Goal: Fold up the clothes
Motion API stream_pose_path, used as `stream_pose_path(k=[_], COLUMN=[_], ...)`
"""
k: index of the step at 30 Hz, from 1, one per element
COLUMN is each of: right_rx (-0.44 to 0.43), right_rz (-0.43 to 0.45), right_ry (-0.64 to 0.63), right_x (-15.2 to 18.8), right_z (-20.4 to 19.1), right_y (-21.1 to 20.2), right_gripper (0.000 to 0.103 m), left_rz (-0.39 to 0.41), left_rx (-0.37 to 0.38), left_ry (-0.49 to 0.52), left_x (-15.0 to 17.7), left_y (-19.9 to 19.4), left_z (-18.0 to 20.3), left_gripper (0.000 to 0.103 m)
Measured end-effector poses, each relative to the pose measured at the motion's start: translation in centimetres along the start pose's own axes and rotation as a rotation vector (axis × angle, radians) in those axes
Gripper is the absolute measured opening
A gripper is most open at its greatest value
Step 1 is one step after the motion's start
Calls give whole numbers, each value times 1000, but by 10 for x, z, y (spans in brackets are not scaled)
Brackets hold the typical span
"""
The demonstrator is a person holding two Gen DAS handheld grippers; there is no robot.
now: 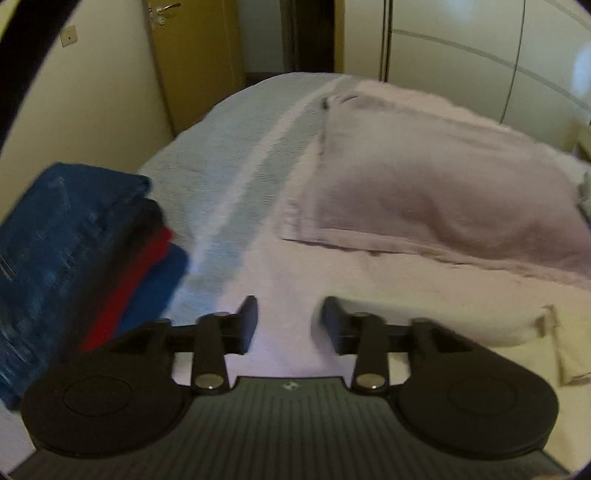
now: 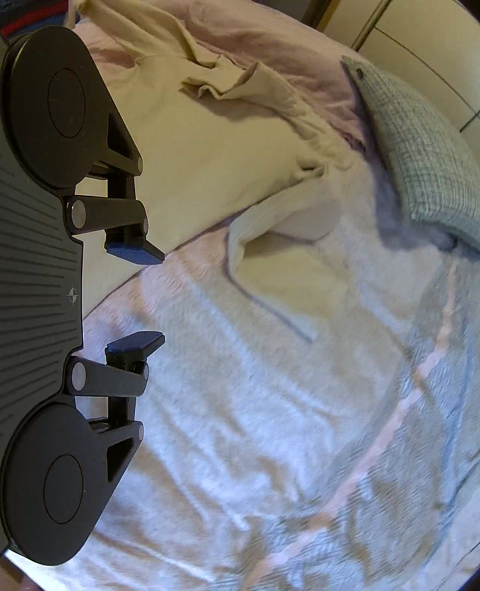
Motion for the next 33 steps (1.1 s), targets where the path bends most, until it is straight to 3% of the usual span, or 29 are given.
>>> stream_pose_path(k=[1, 3, 5, 10, 12, 17, 20, 21, 22, 23, 26, 28, 29, 32, 33], right_rx=[8, 34, 56, 57, 74, 134, 134, 121, 89, 55, -84, -121, -69, 330, 466], right_rz=[5, 13, 23, 60, 112, 231, 238, 231, 213, 194, 219, 315, 380, 589, 611], right_ry=[-18, -69, -104, -189, -347, -947, -1152, -1190, -1202, -1199, -1049, -909, -848, -746, -758], right_x=[0, 3, 3, -6, -10, 9, 18, 18, 14, 8, -38, -86, -111, -180, -191], right_z=[-2, -2, 0, 10, 6, -26, -32, -33, -34, -36, -46, -51, -49, -33, -25], right_y=[1, 5, 12, 25, 29, 50, 77, 82, 83, 81, 38, 0, -15, -45, -45], right_gripper=[44, 44, 44, 44, 44, 48, 52, 38, 14, 1, 1, 1, 1, 3, 15], left_rz=[-17, -74, -144, -325, -357, -390, -394, -393, -387, -378, -358, -360, -361, -364, -364], left_rx=[-1, 30, 72, 197, 245, 376, 417, 417, 416, 413, 414, 413, 413, 413, 412], left_ry=[29, 77, 72, -53, -81, -123, -78, -56, -35, -16, 3, -3, -5, -14, -17], left_x=[5, 22, 49, 127, 149, 181, 189, 191, 192, 191, 185, 190, 193, 201, 203], left_y=[2, 9, 18, 22, 12, -18, -29, -33, -39, -44, -53, -61, -65, -77, -81], left_z=[4, 18, 32, 70, 89, 137, 166, 173, 179, 184, 190, 188, 187, 183, 182], left_gripper=[45, 50, 48, 35, 35, 35, 35, 35, 35, 35, 35, 35, 35, 36, 36])
Point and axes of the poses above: each gripper's, at about its wrist camera, not at the fingertips, and y roughly the way its jaws point, z to its right, x to its underside, the point moved 5 cm from there along y, roughly the way its jaws point, and after that the axes turned 7 degrees about y, right-handed, at the moved point
